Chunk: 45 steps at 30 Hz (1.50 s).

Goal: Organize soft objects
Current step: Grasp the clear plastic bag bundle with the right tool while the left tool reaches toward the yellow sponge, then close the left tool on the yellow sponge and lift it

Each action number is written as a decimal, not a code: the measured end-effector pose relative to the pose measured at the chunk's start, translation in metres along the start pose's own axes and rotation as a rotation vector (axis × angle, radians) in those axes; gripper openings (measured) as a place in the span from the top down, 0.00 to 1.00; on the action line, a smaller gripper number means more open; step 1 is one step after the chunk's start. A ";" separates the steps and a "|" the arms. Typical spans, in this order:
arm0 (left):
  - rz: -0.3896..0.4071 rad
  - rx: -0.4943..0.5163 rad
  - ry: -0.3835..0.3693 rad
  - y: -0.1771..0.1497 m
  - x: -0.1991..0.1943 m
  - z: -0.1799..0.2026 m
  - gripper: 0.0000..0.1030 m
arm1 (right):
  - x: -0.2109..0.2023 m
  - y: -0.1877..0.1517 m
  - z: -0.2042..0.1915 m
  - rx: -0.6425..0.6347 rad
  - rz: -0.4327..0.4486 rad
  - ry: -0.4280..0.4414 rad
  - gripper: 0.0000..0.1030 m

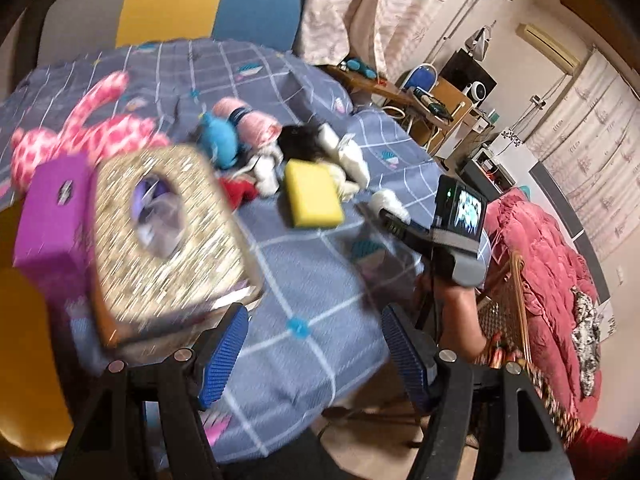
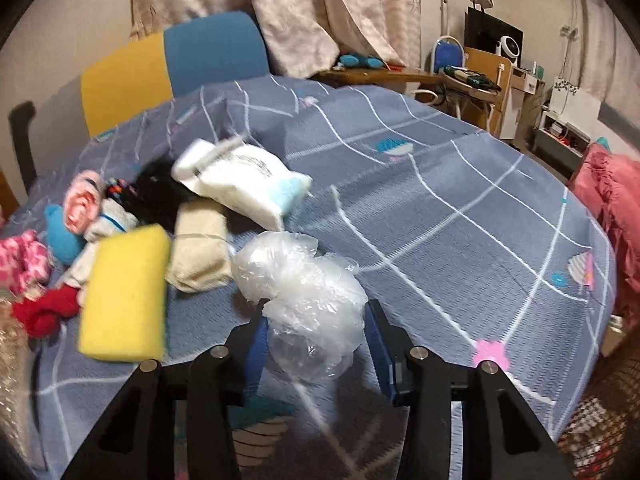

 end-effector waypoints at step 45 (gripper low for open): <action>-0.113 0.167 0.228 0.076 0.191 0.040 0.80 | 0.019 -0.018 0.008 0.094 0.060 0.071 0.54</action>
Point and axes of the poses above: each gripper's, at about its wrist camera, not at the fingertips, and x roughly the way its jaws point, z to its right, y to its top, the point moved 1 cm from there along x, roughly the way its jaws point, and after that the axes turned 2 degrees about x, right-handed, at the moved point
